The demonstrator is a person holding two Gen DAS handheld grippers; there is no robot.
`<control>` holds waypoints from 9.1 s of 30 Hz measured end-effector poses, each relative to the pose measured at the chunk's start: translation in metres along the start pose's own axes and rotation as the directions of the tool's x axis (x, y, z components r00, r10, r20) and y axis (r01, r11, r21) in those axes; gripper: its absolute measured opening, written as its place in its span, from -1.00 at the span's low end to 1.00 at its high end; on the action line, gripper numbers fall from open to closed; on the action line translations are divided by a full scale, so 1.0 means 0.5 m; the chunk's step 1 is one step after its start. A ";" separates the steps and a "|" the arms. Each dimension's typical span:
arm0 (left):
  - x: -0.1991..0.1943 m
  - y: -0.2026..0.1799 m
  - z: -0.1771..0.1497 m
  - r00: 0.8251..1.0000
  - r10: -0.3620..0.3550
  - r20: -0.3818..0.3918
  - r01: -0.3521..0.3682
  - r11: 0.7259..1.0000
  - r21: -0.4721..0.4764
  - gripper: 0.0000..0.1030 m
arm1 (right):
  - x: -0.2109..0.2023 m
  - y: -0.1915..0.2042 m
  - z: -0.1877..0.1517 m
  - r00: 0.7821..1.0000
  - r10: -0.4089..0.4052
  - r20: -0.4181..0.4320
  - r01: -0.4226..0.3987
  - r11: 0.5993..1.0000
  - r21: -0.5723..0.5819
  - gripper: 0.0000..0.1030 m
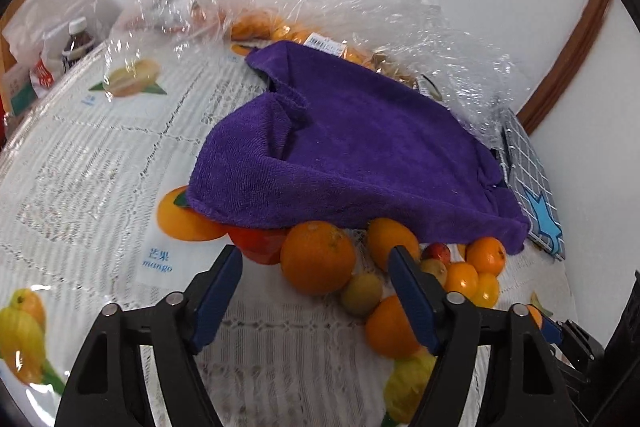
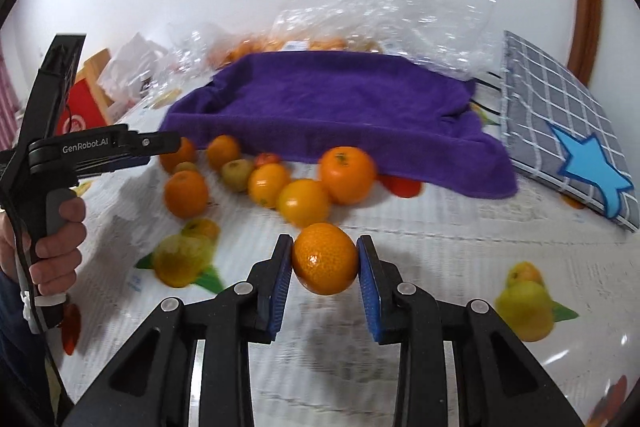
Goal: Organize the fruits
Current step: 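Lift the orange with the right gripper and carry it over the purple towel, then lower the orange onto the purple towel and open the right gripper, then move the right gripper to a large orange and grasp it, then lift the large orange with the right gripper and carry it over the towel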
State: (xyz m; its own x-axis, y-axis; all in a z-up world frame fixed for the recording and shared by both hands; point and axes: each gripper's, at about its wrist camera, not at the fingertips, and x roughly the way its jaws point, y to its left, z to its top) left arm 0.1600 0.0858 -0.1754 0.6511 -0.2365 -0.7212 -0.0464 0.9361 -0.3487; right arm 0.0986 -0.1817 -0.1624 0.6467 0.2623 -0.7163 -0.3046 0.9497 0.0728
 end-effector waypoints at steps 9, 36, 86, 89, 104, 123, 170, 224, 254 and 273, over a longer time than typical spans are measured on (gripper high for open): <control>0.022 -0.010 -0.001 1.000 0.002 0.004 -0.002 1.000 0.027 -0.06 | 0.029 -0.072 -0.005 0.999 -0.006 -0.036 0.010 0.994 0.106 -0.37; -0.037 -0.013 -0.008 0.987 0.013 0.162 -0.016 1.000 0.018 -0.24 | 0.010 -0.079 -0.006 1.000 0.011 0.006 -0.012 0.989 0.146 -0.37; 0.067 -0.050 0.221 0.983 -0.026 0.181 0.016 0.998 0.057 -0.24 | 0.136 -0.160 0.294 0.986 -0.002 0.168 -0.032 0.980 0.195 -0.37; 0.079 -0.046 0.221 0.986 -0.018 0.166 0.010 0.999 0.054 -0.24 | 0.162 -0.163 0.292 0.989 0.006 0.147 -0.036 0.978 0.203 -0.37; 0.120 -0.041 0.214 0.995 0.009 0.101 -0.016 0.998 0.065 -0.24 | 0.226 -0.151 0.263 0.999 -0.019 0.045 0.012 0.987 0.160 -0.37; 0.145 -0.053 0.208 0.996 0.044 0.076 -0.052 0.993 0.107 -0.24 | 0.256 -0.148 0.247 0.999 -0.027 -0.029 0.031 0.989 0.143 -0.37; 0.126 -0.072 0.191 0.985 0.044 0.169 -0.068 0.988 0.142 0.04 | 0.158 -0.152 0.246 0.996 -0.028 0.087 0.015 0.989 0.150 0.01; -0.038 -0.051 -0.049 0.984 -0.159 0.076 0.143 0.974 0.177 0.12 | 0.057 -0.125 0.044 0.996 0.077 -0.041 -0.071 0.989 0.133 -0.16; -0.027 -0.080 -0.073 0.985 -0.171 -0.022 0.172 0.962 0.213 0.03 | 0.058 -0.125 0.037 0.993 0.112 -0.026 -0.107 0.983 0.146 -0.14; -0.017 -0.075 -0.073 0.987 -0.159 -0.034 0.163 0.967 0.195 -0.26 | 0.067 -0.099 0.038 0.997 0.033 -0.064 -0.028 0.997 0.077 -0.16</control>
State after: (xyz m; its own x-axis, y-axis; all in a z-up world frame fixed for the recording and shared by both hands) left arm 0.1285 0.0434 -0.1779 0.6237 -0.3914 -0.6766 0.2091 0.9176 -0.3380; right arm 0.1487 -0.2168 -0.1771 0.5900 0.2824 -0.7564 -0.2678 0.9523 0.1466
